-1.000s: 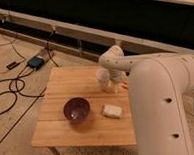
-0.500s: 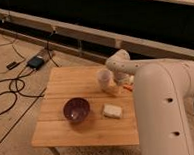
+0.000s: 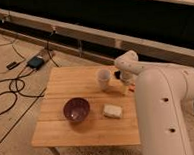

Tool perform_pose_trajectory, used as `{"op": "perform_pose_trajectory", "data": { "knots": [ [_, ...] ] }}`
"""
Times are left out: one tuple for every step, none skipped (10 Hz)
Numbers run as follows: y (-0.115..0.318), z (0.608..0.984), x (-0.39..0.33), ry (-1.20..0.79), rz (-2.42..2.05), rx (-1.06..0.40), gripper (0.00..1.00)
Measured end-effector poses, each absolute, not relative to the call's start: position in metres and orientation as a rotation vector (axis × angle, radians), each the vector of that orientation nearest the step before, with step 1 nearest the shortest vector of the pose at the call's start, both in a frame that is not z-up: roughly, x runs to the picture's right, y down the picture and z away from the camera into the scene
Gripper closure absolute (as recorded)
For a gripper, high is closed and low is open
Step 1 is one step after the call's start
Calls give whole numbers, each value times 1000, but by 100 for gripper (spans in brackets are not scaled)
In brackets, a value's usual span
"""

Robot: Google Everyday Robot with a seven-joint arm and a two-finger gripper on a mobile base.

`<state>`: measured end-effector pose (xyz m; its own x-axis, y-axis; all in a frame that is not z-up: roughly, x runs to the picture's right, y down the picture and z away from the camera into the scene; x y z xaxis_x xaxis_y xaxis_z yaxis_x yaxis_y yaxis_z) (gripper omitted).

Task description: Place the pepper on the white sponge

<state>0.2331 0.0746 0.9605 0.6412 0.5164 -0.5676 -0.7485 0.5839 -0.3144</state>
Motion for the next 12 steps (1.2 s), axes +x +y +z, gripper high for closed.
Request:
{"op": "perform_pose_trajectory", "data": {
  "knots": [
    [73,964,239,442,764,-582,35],
    [73,967,243,437,760,-595,35],
    [72,969,245,433,756,-606,35],
    [73,971,247,422,751,-630,35],
    [74,972,247,414,747,-648,36],
    [76,972,247,399,744,-677,41],
    [78,969,246,374,747,-721,53],
    [79,966,245,354,752,-762,62],
    [80,963,246,335,761,-803,73],
    [79,959,249,318,773,-841,85],
    [79,957,251,314,778,-858,93],
    [73,955,255,311,786,-866,99]
  ]
}}
